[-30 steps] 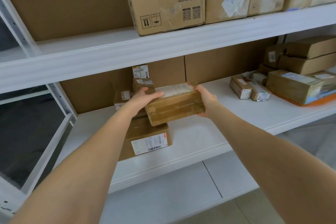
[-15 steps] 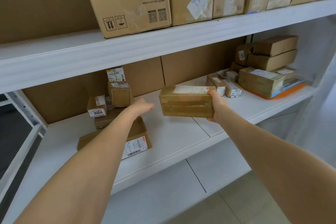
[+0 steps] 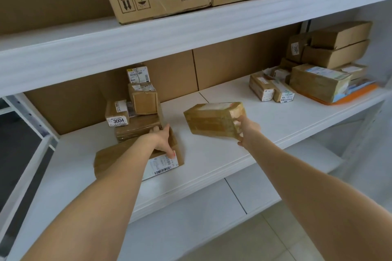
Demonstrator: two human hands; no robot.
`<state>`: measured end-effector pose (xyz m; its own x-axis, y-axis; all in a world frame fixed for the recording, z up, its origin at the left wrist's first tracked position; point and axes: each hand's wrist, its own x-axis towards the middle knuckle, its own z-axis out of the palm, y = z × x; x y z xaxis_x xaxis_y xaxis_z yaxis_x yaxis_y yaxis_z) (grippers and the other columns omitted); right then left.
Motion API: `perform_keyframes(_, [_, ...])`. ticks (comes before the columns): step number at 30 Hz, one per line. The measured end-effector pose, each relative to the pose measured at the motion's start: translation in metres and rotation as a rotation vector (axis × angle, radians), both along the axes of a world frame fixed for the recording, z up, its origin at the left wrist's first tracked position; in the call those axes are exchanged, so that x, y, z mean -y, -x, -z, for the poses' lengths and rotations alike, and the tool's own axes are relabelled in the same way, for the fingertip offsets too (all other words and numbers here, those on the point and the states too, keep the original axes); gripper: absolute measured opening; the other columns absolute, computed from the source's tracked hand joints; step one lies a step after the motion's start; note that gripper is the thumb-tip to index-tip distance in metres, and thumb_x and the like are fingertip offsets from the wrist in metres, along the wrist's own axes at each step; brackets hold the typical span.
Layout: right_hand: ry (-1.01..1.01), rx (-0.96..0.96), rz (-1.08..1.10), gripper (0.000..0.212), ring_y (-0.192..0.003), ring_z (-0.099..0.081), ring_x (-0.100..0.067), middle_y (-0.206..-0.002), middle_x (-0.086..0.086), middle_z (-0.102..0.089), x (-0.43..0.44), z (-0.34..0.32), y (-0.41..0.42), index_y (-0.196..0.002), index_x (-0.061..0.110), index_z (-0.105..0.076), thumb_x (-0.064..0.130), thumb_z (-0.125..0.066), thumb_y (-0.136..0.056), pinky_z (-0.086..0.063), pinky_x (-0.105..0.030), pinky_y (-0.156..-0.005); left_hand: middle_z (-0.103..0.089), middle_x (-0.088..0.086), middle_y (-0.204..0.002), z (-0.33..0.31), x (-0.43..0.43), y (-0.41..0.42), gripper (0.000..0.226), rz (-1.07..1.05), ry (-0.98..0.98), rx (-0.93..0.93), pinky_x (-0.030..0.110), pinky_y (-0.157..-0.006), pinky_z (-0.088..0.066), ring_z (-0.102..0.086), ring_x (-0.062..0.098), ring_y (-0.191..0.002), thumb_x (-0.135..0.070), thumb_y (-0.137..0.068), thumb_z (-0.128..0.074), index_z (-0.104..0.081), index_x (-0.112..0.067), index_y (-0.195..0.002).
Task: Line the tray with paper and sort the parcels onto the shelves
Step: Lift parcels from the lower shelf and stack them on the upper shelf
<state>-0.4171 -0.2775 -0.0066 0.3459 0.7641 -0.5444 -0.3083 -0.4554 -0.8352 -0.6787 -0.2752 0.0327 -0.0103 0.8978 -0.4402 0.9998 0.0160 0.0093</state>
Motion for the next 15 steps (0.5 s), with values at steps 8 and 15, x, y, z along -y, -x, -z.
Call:
perform_keyframes(8, [0.094,0.216,-0.031,0.077,-0.108,-0.055,-0.034,-0.126,-0.016,-0.054,-0.017,0.026,-0.006,-0.131,0.011,-0.050,0.067,-0.051,-0.077,-0.048,-0.041,-0.080,-0.006,0.016,-0.157,0.000,-0.010,-0.018,0.120,0.053,-0.051,0.019,0.048,-0.113,-0.029,-0.016,0.037,-0.144,-0.048,-0.065,-0.082,-0.004,-0.025,-0.153])
perform_keyframes(15, [-0.062,0.826,-0.121,0.094,-0.140,-0.027,-0.035,-0.155,-0.010,-0.023,-0.017,0.009,-0.005,-0.151,0.018,-0.024,0.065,-0.063,-0.079,-0.031,-0.049,-0.113,-0.027,0.016,-0.148,0.006,-0.024,-0.055,0.110,0.107,-0.212,0.007,0.046,-0.104,-0.037,-0.028,0.035,-0.137,-0.066,-0.067,-0.071,-0.014,-0.025,-0.151])
